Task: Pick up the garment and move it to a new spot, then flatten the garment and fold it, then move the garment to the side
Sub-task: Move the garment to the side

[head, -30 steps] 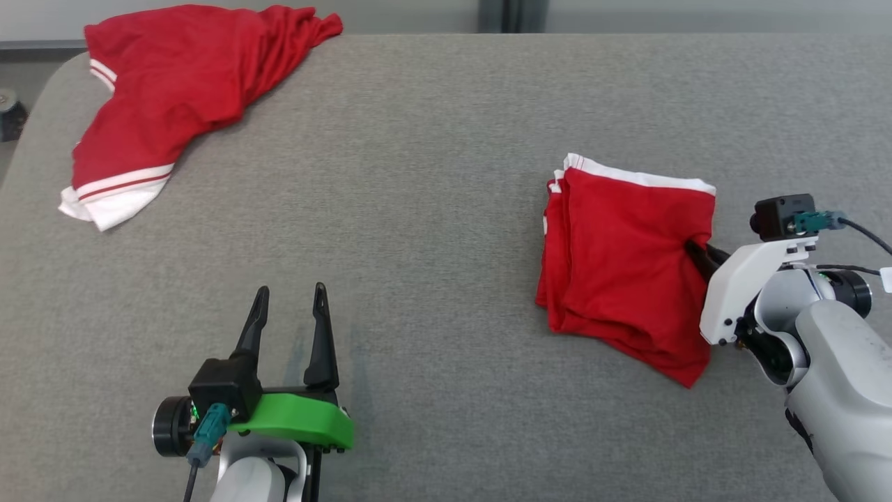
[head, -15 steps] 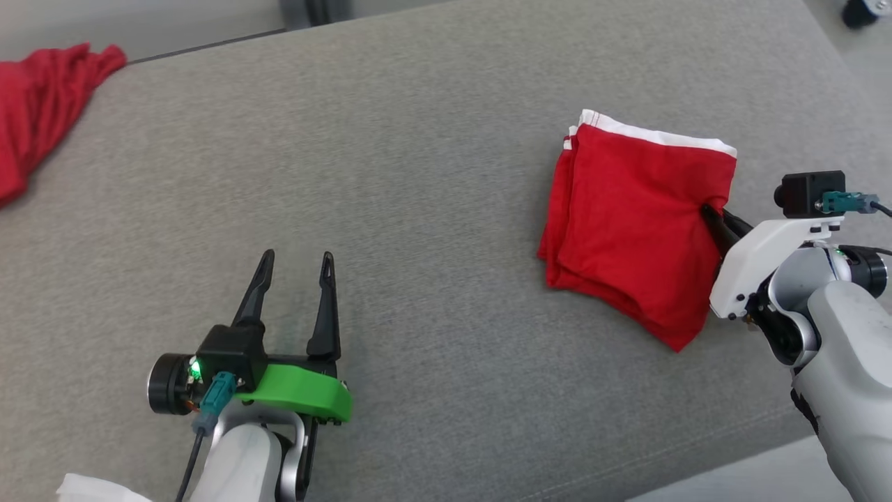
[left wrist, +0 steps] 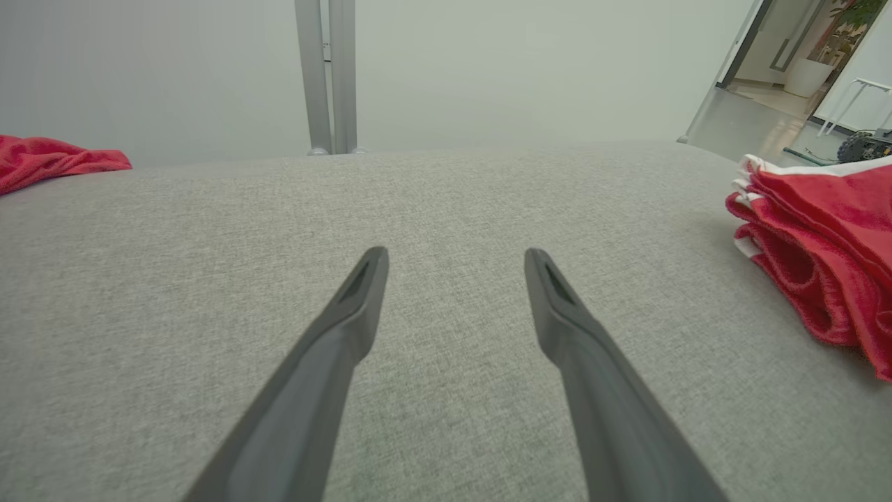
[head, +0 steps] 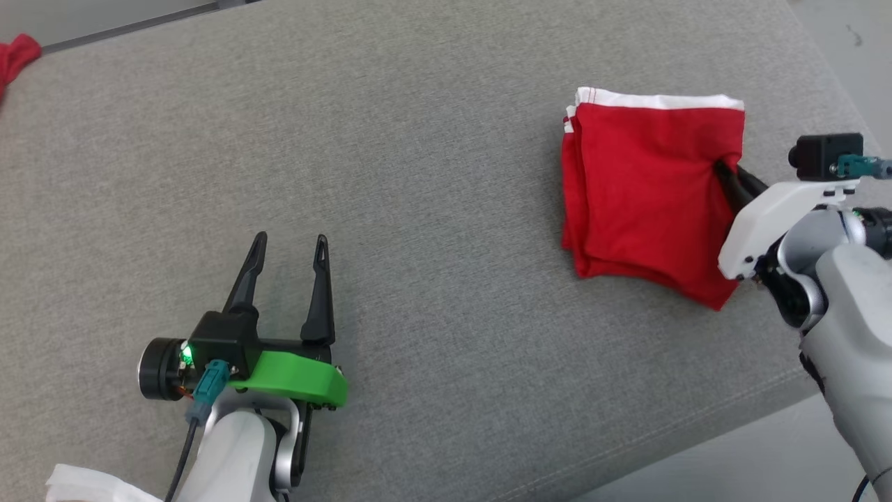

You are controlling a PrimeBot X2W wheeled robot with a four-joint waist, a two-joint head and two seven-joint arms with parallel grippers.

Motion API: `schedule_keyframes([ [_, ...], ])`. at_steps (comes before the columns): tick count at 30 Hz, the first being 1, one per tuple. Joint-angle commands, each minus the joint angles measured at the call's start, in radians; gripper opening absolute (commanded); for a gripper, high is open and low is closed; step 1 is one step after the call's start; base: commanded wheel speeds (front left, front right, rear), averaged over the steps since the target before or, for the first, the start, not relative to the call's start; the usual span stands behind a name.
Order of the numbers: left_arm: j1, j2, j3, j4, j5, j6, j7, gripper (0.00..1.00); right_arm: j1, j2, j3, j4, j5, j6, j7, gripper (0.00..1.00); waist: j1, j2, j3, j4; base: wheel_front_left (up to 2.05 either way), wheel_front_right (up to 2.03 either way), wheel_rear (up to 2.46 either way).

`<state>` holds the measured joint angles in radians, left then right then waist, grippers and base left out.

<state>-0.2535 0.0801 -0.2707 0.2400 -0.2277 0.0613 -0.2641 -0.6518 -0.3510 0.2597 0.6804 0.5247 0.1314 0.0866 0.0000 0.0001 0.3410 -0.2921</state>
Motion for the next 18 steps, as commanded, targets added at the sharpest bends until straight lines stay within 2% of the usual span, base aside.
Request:
schedule_keyframes([
  [1, -0.012, 0.012, 0.006, -0.007, -0.001, 0.006, 0.0, 1.0, -0.034, -0.012, -0.001, 0.011, -0.017, -0.001, -0.004, 0.0, 0.0, -0.0001, 0.017, 0.049, 0.0, 0.0, 0.0],
  [11, -0.025, 0.021, 0.016, -0.045, 0.0, 0.021, 0.0, 1.0, -0.213, -0.133, -0.059, 0.179, -0.093, -0.001, -0.012, 0.0, 0.0, -0.0001, 0.071, 0.163, 0.0, 0.0, 0.0],
  [18, -0.011, 0.025, 0.019, -0.067, -0.001, 0.029, 0.0, 1.0, -0.287, -0.253, -0.123, 0.288, -0.161, -0.001, -0.033, 0.0, 0.0, -0.0001, 0.099, 0.225, 0.0, 0.0, 0.0],
])
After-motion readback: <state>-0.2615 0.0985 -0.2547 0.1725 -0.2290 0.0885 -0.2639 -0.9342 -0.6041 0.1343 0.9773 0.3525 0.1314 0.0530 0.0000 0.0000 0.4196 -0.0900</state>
